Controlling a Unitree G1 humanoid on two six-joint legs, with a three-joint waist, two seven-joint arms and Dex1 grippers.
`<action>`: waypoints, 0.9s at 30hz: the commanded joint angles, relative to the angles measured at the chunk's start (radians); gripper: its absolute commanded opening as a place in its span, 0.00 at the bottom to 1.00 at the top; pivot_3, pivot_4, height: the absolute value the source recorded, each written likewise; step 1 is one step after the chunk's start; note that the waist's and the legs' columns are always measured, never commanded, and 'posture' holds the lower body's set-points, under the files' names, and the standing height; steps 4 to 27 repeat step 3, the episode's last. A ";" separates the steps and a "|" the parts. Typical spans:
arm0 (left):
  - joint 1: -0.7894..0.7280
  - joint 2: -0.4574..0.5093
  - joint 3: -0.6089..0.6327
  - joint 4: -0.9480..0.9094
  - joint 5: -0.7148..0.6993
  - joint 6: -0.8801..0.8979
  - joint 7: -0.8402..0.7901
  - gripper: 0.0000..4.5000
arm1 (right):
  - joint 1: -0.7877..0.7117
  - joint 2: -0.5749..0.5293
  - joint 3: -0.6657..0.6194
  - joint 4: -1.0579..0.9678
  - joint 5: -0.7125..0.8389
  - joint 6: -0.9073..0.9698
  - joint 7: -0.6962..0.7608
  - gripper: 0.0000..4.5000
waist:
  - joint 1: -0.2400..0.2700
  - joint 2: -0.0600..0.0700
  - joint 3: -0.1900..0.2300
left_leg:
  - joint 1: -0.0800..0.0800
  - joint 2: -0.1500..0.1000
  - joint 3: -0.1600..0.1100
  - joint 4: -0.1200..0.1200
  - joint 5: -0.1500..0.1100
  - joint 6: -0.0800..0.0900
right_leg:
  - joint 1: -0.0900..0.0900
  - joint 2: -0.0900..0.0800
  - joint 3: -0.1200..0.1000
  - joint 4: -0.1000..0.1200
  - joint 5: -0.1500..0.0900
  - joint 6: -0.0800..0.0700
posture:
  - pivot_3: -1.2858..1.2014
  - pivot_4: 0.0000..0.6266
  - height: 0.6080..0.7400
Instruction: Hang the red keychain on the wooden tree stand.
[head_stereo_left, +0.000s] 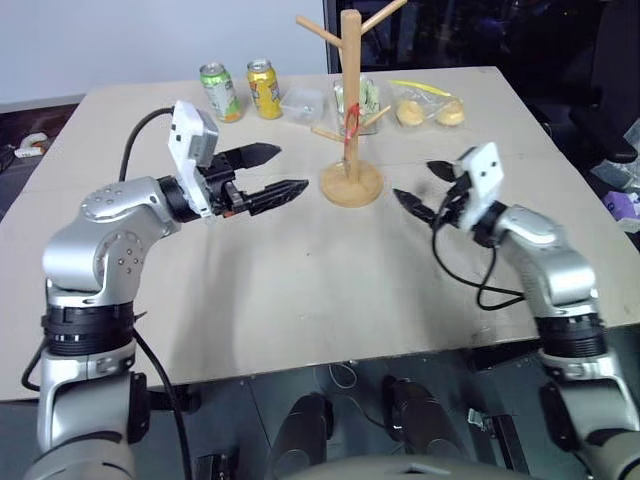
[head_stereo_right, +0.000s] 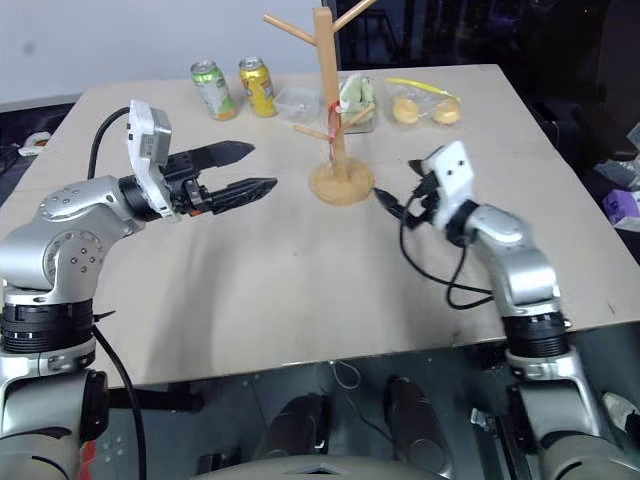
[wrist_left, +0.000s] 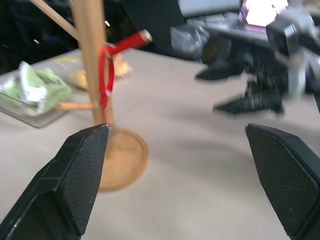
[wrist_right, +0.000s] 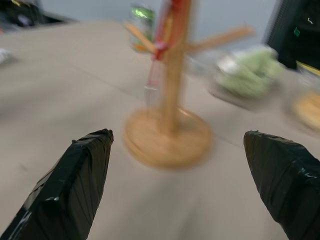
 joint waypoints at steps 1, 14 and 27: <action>-0.020 0.039 -0.014 0.029 0.038 -0.023 -0.044 1.00 | 0.011 -0.082 -0.079 -0.054 0.064 0.075 0.054 0.99 | -0.002 0.000 0.000 | 0.000 0.000 0.000 0.000 0.000 0.000 | 0.000 0.000 0.000 0.000 0.000 0.000 | 0.52 0.24 1.00; -0.028 0.054 -0.026 0.050 0.056 -0.033 -0.067 1.00 | 0.040 -0.128 -0.090 -0.072 0.089 0.106 0.090 0.99 | -0.003 0.000 0.000 | 0.000 0.001 0.000 0.000 0.000 0.000 | 0.000 0.001 0.000 0.000 0.000 0.000 | 0.52 0.24 1.00; -0.028 0.054 -0.026 0.050 0.056 -0.033 -0.067 1.00 | 0.040 -0.128 -0.090 -0.072 0.089 0.106 0.090 0.99 | -0.003 0.000 0.000 | 0.000 0.001 0.000 0.000 0.000 0.000 | 0.000 0.001 0.000 0.000 0.000 0.000 | 0.52 0.24 1.00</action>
